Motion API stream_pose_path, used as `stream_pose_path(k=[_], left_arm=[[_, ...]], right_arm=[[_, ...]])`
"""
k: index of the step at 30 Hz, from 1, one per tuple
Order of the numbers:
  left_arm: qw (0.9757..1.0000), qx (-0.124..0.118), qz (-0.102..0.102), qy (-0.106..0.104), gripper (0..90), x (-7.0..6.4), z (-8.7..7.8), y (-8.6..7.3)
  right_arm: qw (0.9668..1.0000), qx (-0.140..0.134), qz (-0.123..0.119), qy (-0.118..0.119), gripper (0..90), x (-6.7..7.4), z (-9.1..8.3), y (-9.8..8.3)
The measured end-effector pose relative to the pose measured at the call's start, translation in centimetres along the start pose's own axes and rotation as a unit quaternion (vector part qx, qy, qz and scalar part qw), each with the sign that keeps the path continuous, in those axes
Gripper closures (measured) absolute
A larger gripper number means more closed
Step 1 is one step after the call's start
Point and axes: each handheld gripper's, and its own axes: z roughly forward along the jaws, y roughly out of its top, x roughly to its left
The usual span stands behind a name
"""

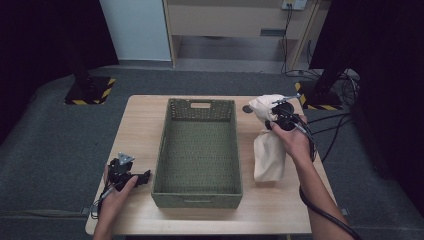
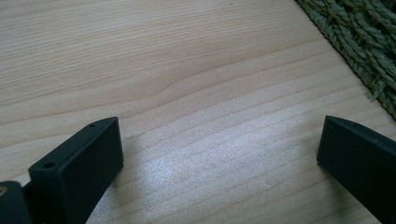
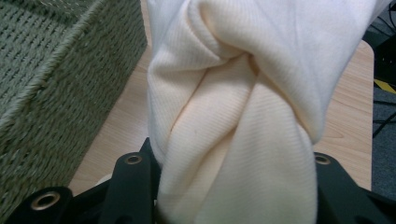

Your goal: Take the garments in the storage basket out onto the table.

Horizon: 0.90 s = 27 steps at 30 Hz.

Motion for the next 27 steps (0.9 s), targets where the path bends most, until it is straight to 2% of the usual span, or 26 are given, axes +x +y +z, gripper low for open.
stream_pose_path(k=[11,27], left_arm=[[1.0000,0.000,0.000,0.000,0.0,0.0,0.0,0.0],[1.0000,0.000,-0.001,0.000,0.0,0.0,0.0,0.0]], right_arm=[[0.9998,0.018,-0.006,0.008,55.1,0.3,3.0,0.3],[0.9988,0.046,-0.007,0.012,55.0,0.3,6.2,-0.2]])
